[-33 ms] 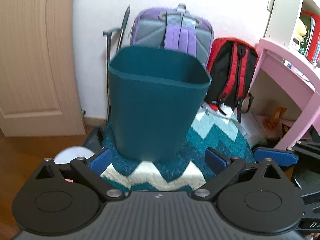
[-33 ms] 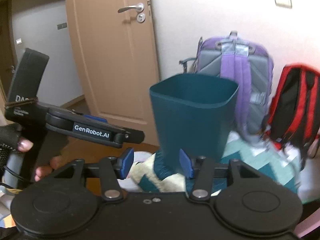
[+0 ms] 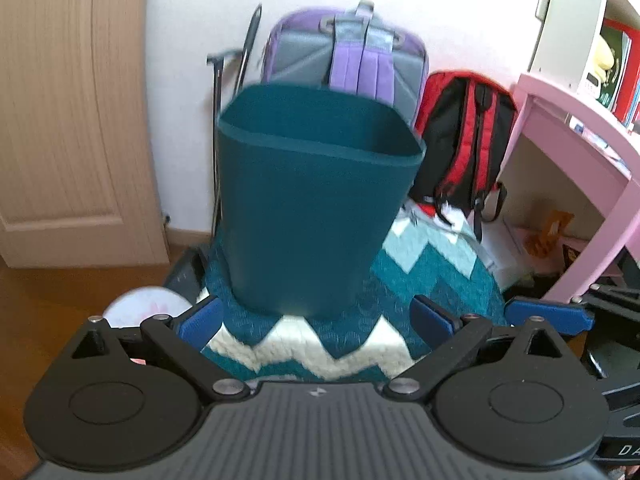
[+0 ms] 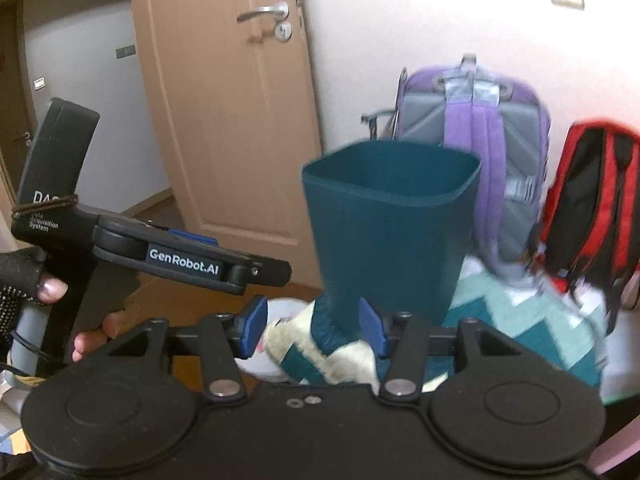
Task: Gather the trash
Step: 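Lower both tools back toward the remaining trash, then grasp the white paper with the left tool while the right tool grasps the knotted white cloth, then lift both items up toward the teal wastebasket, then lower both items into the teal wastebasket and open both tools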
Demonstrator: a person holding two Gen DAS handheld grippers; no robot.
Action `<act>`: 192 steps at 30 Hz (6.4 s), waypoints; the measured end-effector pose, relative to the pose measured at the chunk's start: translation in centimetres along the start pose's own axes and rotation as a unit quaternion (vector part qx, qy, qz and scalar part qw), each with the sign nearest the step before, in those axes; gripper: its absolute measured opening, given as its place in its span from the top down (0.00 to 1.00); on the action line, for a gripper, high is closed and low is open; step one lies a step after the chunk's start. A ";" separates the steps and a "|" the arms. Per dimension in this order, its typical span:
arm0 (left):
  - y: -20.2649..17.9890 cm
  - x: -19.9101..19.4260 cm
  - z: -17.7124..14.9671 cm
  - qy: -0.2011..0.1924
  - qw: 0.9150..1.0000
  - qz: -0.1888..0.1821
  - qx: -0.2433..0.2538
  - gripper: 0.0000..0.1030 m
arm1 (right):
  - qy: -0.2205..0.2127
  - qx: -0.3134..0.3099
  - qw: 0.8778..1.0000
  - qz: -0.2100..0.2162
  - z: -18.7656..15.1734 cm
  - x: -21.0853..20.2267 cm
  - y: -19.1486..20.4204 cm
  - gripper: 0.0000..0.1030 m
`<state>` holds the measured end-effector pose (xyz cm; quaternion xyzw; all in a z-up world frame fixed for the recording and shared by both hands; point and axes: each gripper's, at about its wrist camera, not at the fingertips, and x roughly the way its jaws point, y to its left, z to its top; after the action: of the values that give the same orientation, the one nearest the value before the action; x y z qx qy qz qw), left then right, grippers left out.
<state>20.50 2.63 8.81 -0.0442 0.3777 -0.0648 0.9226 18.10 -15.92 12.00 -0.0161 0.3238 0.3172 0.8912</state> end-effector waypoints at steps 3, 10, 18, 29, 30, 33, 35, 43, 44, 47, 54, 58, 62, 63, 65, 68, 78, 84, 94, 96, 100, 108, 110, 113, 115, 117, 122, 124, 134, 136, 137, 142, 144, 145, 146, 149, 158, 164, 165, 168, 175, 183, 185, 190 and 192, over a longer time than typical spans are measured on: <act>1.2 2.3 -2.5 0.018 1.000 0.002 -0.002 0.03 | 0.036 0.015 0.999 0.018 -2.7 2.5 -0.7 0.50; 5.0 9.9 -7.8 0.081 0.996 0.017 -0.023 0.03 | 0.093 0.013 0.996 0.013 -8.4 10.1 -1.4 0.50; 10.4 20.1 -13.2 0.181 0.981 0.050 -0.040 0.03 | 0.180 0.034 0.983 -0.019 -15.7 19.5 -3.8 0.50; 16.2 31.9 -18.3 0.234 0.968 0.069 -0.055 0.03 | 0.318 0.035 0.947 0.021 -25.6 31.4 -4.3 0.50; 16.6 32.8 -18.8 0.237 0.967 0.070 -0.055 0.03 | 0.325 0.033 0.945 0.023 -26.3 32.4 -4.1 0.50; 17.6 35.5 -20.6 0.239 0.967 0.071 -0.049 0.03 | 0.344 0.029 0.938 0.033 -28.3 35.3 -3.8 0.50; 18.1 37.1 -21.9 0.236 0.968 0.068 -0.043 0.03 | 0.356 0.020 0.933 0.038 -29.6 37.1 -3.5 0.50; 19.7 42.3 -26.2 0.245 0.968 0.048 -0.032 0.03 | 0.396 0.009 0.917 0.050 -34.0 43.0 -2.5 0.51; 19.9 42.8 -26.7 0.245 0.968 0.046 -0.031 0.04 | 0.399 0.010 0.915 0.051 -34.4 43.5 -2.4 0.50; 20.1 44.0 -27.8 0.240 0.969 0.043 -0.030 0.04 | 0.407 0.004 0.912 0.054 -35.3 44.8 -2.3 0.51; 20.2 46.3 -29.6 0.249 0.968 0.039 -0.017 0.06 | 0.420 0.016 0.906 0.048 -37.1 47.0 -2.7 0.51; 20.4 47.2 -29.9 0.252 0.967 0.035 -0.025 0.17 | 0.417 0.017 0.908 0.036 -37.6 47.9 -2.8 0.51; 20.5 48.0 -30.4 0.260 0.965 0.033 -0.026 0.35 | 0.413 0.010 0.910 0.024 -37.9 48.4 -2.7 0.51; 20.5 48.2 -30.6 0.262 0.964 0.031 -0.028 0.38 | 0.413 0.006 0.910 0.022 -38.0 48.5 -2.6 0.52; 20.5 48.4 -30.7 0.266 0.963 0.031 -0.028 0.47 | 0.412 -0.002 0.911 0.021 -38.0 48.9 -2.2 0.53; 20.7 48.7 -30.9 0.274 0.961 0.025 -0.034 0.64 | 0.411 -0.014 0.911 0.017 -38.1 49.0 -1.7 0.54; 21.0 48.4 -31.1 0.287 0.955 0.014 -0.073 0.88 | 0.414 -0.033 0.910 0.000 -37.8 49.1 -1.2 0.88; 21.3 46.9 -30.5 0.289 0.954 0.007 -0.077 0.90 | 0.393 -0.022 0.919 0.004 -36.1 46.6 -1.6 0.89; 20.0 39.4 -27.9 0.291 0.956 -0.003 -0.035 0.91 | 0.338 0.016 0.941 -0.011 -30.8 38.5 -2.7 0.89; 19.5 37.3 -27.0 0.288 0.957 -0.004 -0.025 0.91 | 0.324 0.020 0.946 -0.012 -29.3 36.4 -2.6 0.89; 18.5 33.4 -24.3 0.272 0.962 -0.006 -0.009 0.91 | 0.294 0.021 0.956 -0.014 -26.0 32.2 -3.4 0.89; 15.7 24.6 -16.5 0.189 0.982 -0.007 0.015 0.91 | 0.211 0.029 0.976 -0.032 -18.9 24.4 -1.9 0.89; 14.8 21.6 -14.5 0.163 0.987 -0.007 0.014 0.90 | 0.185 0.024 0.982 -0.039 -16.8 22.3 -1.3 0.89; 13.6 17.8 -11.9 0.126 0.992 -0.006 0.008 0.90 | 0.148 0.024 0.988 -0.045 -13.9 18.9 -1.0 0.89; 12.7 15.0 -10.2 0.099 0.995 -0.005 0.008 0.90 | 0.125 0.021 0.991 -0.048 -12.0 16.3 -0.6 0.89; 11.6 12.8 -8.7 0.072 0.997 -0.004 0.008 0.90 | 0.102 0.016 0.993 -0.049 -9.9 13.7 -0.3 0.89; 8.8 6.3 -5.0 0.009 1.000 -0.009 0.009 0.90 | 0.048 -0.001 0.997 -0.054 -5.4 8.2 0.2 0.89; 7.7 4.2 -3.6 -0.016 1.000 -0.008 0.012 0.90 | 0.024 -0.010 0.998 -0.058 -3.5 6.3 0.4 0.89; 3.4 -2.9 3.9 -0.123 0.992 0.007 0.012 0.90 | -0.075 -0.042 0.992 -0.093 5.7 1.5 0.0 0.89; 2.5 -3.7 5.7 -0.137 0.990 0.015 0.016 0.90 | -0.092 -0.045 0.989 -0.103 7.9 0.8 -0.1 0.89; 2.0 -4.1 6.9 -0.140 0.990 0.021 0.015 0.90 | -0.099 -0.045 0.988 -0.107 8.9 0.6 -0.2 0.89; 0.6 -3.9 11.1 -0.151 0.988 0.039 -0.001 0.90 | -0.128 -0.038 0.983 -0.130 13.2 0.9 -1.5 0.89; 0.1 -3.3 12.5 -0.157 0.986 0.048 0.004 0.90 | -0.131 -0.039 0.981 -0.137 14.5 1.6 -2.0 0.89; -0.1 -3.1 13.1 -0.158 0.986 0.049 0.006 0.90 | -0.132 -0.037 0.981 -0.141 15.1 2.1 -2.4 0.89; -0.2 -2.7 14.0 -0.158 0.986 0.052 0.009 0.90 | -0.131 -0.034 0.980 -0.143 15.5 2.6 -2.7 0.89; -0.5 -1.1 15.3 -0.150 0.987 0.060 0.019 0.90 | -0.128 -0.027 0.981 -0.146 16.4 4.1 -3.6 0.89; -0.2 6.3 15.8 -0.087 0.992 0.079 0.039 0.90 | -0.078 -0.020 0.986 -0.146 15.8 10.7 -6.3 0.89; 0.4 10.7 16.0 -0.038 0.995 0.077 0.051 0.90 | -0.037 -0.027 0.989 -0.141 14.6 14.7 -7.4 0.89; 0.5 11.3 16.1 -0.031 0.995 0.076 0.054 0.90 | -0.030 -0.028 0.989 -0.139 14.4 15.1 -7.6 0.88; 0.4 12.9 16.4 -0.009 0.994 0.078 0.070 0.90 | -0.003 -0.030 0.990 -0.136 13.9 16.7 -8.2 0.87; 0.4 15.5 17.0 0.034 0.993 0.076 0.088 0.90 | 0.041 -0.021 0.991 -0.124 13.1 18.6 -9.3 0.80; 0.0 17.0 16.7 0.066 0.992 0.065 0.089 0.88 | 0.062 -0.035 0.990 -0.123 12.8 18.8 -9.3 0.75; 0.0 16.9 16.7 0.068 0.992 0.063 0.085 0.86 | 0.063 -0.042 0.989 -0.126 12.7 18.6 -9.1 0.73; -0.2 16.2 16.4 0.066 0.992 0.068 0.080 0.77 | 0.056 -0.036 0.989 -0.130 12.6 17.6 -9.3 0.64; -0.2 15.7 16.4 0.063 0.993 0.067 0.075 0.69 | 0.054 -0.032 0.990 -0.129 12.7 17.0 -9.3 0.62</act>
<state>43.13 0.55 9.65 0.0546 0.4312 -0.0333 0.9000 40.66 -10.96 10.36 -0.1037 0.3561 0.2086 0.9049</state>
